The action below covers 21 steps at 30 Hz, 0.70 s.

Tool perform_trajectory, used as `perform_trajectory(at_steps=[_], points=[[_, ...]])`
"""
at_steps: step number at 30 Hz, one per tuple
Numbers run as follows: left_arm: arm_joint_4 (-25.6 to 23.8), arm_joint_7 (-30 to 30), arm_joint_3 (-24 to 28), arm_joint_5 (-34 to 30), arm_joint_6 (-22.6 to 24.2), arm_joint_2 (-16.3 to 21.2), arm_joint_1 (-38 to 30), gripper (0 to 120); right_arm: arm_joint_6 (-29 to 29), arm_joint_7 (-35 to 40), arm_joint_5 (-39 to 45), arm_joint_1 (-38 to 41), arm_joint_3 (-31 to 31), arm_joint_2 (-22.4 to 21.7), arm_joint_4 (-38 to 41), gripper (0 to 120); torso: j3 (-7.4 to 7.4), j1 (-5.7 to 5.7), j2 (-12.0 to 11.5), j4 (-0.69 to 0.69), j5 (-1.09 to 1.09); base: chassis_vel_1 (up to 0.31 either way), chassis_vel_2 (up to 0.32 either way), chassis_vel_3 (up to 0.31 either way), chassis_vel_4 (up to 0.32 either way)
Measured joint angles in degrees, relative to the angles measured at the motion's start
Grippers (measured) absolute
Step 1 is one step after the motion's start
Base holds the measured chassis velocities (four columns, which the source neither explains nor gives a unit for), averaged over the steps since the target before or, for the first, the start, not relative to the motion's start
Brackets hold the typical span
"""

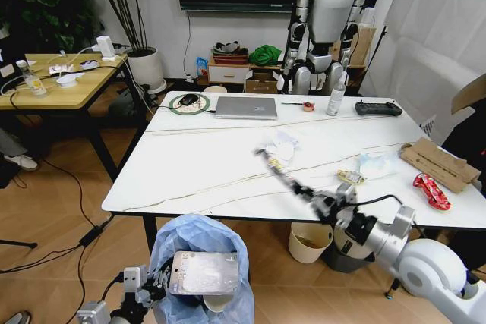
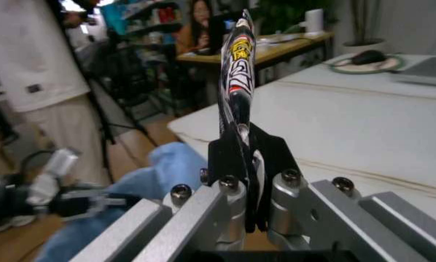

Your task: Pick up the trash bin and place the trash from the table into it.

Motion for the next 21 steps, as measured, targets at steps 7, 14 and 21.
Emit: perform_trajectory(at_steps=[7, 14, 21], points=[[0.01, -0.18, 0.46, 0.09, 0.27, -0.27, -0.38, 0, 6.68, -7.07, -3.29, 3.82, -13.06, 2.22, -2.48, 0, 0.0, 0.0, 0.0, 0.0, -0.01, 0.0, 0.0, 0.0, 0.0], [0.21, -0.55, 1.44, 0.51, 0.63, -1.01, -0.71, 0, 10.04, -12.43, -7.84, 4.77, -17.25, 6.83, -9.01, 0, 0.0, 0.0, 0.0, -0.01, -0.02, 0.0, 0.0, 0.0, 0.0], [0.07, -0.64, 2.04, 1.62, 0.86, -1.43, -0.19, 0, 10.6, -12.81, -9.68, 5.01, -18.13, 9.32, -11.2, 0, 0.0, 0.0, 0.0, 0.0, -0.02, 0.0, 0.0, 0.0, 0.0]])
